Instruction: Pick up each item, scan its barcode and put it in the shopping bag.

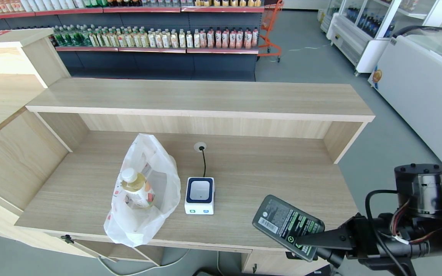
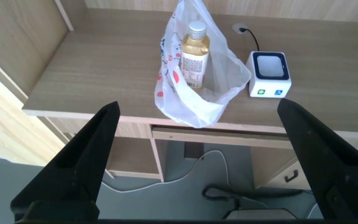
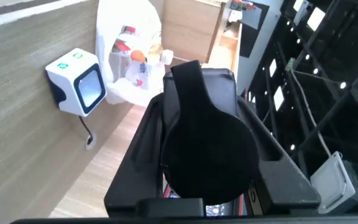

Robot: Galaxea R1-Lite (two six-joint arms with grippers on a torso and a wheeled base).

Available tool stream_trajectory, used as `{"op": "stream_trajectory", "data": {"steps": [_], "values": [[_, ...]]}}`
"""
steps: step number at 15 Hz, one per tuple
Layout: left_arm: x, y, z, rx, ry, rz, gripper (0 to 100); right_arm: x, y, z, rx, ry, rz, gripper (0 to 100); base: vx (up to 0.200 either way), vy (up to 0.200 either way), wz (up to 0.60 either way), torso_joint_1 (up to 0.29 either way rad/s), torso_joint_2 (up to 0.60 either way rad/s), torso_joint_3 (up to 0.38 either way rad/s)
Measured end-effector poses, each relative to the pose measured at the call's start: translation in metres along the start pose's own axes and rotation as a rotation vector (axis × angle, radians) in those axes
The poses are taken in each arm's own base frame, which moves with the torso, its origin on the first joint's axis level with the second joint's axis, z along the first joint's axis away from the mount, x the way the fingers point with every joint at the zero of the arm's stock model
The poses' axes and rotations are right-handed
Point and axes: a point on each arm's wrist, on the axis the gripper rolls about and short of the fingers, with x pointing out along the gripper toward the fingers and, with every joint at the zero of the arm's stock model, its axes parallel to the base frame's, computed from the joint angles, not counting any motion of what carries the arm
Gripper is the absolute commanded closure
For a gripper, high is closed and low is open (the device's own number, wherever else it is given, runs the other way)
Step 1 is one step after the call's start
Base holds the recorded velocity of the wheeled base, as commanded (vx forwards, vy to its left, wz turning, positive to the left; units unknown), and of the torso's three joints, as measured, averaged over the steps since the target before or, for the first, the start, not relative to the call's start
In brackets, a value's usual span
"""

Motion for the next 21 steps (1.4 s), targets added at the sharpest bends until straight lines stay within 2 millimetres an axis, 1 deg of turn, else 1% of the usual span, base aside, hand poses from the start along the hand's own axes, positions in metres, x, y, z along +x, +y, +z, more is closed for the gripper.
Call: {"op": "stream_trajectory", "data": {"steps": [3,8,21], "values": [[0.000,0.000,0.000,0.000,0.000,0.000,0,0.002,-0.004,0.016,-0.060,-0.047,-0.020,100,0.000,0.000,0.00,0.000,0.00,0.000],[0.000,0.000,0.000,0.000,0.000,0.000,0,0.008,-0.015,0.025,-0.098,-0.100,-0.073,100,0.000,0.000,0.00,0.000,0.00,0.000],[0.000,0.000,0.000,0.000,0.000,0.000,0,0.008,-0.017,0.030,-0.093,-0.112,-0.077,100,0.000,0.000,0.00,0.000,0.00,0.000]]}}
